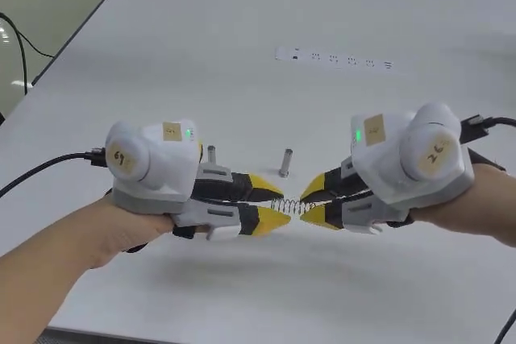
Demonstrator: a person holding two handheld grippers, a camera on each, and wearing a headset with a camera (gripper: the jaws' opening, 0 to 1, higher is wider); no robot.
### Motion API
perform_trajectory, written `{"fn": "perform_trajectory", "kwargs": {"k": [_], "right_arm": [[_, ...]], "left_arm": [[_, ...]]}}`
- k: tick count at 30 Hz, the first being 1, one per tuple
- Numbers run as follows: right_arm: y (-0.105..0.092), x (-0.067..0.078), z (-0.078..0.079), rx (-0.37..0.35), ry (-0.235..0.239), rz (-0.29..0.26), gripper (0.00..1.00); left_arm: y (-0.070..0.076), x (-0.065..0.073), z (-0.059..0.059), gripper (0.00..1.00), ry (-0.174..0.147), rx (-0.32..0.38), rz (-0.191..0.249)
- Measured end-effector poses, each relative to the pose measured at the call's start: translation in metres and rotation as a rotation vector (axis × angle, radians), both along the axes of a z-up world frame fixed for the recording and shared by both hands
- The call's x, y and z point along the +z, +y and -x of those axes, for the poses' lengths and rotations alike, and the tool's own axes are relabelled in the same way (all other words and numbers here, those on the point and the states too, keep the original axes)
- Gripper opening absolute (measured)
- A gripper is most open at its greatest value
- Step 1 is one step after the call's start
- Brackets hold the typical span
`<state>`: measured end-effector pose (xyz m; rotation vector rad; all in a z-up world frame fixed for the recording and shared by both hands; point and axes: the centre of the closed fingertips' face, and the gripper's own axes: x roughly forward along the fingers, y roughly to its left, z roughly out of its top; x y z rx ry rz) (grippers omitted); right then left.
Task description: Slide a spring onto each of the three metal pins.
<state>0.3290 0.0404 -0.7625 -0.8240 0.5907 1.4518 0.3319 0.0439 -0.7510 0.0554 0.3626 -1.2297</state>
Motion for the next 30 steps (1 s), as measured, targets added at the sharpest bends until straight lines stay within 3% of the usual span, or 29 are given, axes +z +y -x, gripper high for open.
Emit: {"fn": "perform_trajectory", "kwargs": {"k": [11,16,18,30], "right_arm": [[-0.0009,0.0028,0.0007,0.007,-0.011,0.000,0.07],[-0.0022,0.0048,0.0015,0.005,-0.007,-0.007,0.07],[-0.0029,0.0055,0.0013,0.001,-0.009,-0.013,0.07],[-0.0057,-0.0027,0.0075,-0.036,0.027,-0.016,0.08]], "left_arm": [[-0.0024,0.0049,-0.0011,0.05,-0.016,-0.007,-0.004],[-0.0033,0.0069,0.0003,0.03,0.003,-0.020,0.006],[-0.0042,0.0075,0.0006,0.03,-0.013,-0.032,0.005],[-0.0081,-0.0004,0.0068,0.02,0.035,-0.087,0.013]]}}
